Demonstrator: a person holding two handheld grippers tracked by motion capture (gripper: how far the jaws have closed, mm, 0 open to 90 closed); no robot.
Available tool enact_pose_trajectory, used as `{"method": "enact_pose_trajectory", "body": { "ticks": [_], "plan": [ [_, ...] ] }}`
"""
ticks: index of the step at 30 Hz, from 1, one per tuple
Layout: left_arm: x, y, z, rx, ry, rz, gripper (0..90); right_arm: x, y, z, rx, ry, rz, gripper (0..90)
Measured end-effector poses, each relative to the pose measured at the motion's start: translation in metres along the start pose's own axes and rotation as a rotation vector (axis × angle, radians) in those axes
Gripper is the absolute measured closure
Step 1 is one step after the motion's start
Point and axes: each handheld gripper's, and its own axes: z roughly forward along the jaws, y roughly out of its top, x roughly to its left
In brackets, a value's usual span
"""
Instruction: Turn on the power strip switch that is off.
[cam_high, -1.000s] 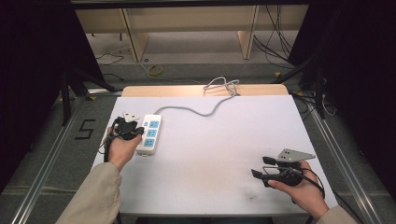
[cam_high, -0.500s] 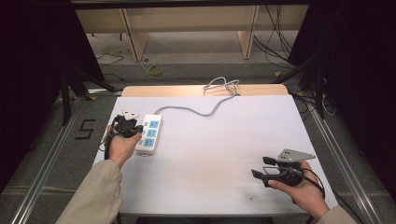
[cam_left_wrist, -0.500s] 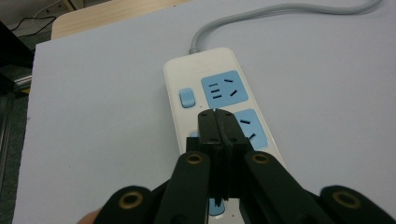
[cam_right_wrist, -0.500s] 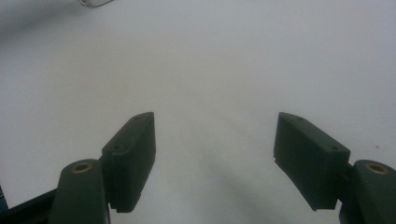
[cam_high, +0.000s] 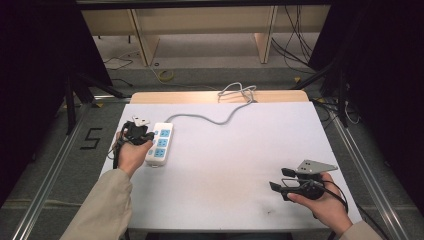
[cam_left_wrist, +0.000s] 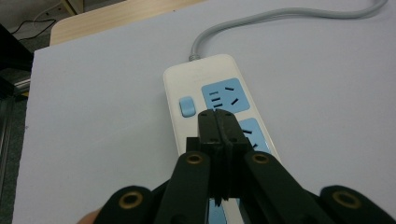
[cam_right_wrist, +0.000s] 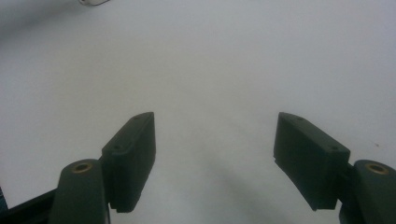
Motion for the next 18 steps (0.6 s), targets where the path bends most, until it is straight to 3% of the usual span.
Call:
{"method": "enact_pose_trajectory", "body": {
  "ticks": [18],
  "plan": [
    [0.007, 0.006, 0.011, 0.009, 0.009, -0.028, 89.9, 0.000, 0.000, 0.000, 0.002, 0.000, -0.001, 30.2]
  ]
}}
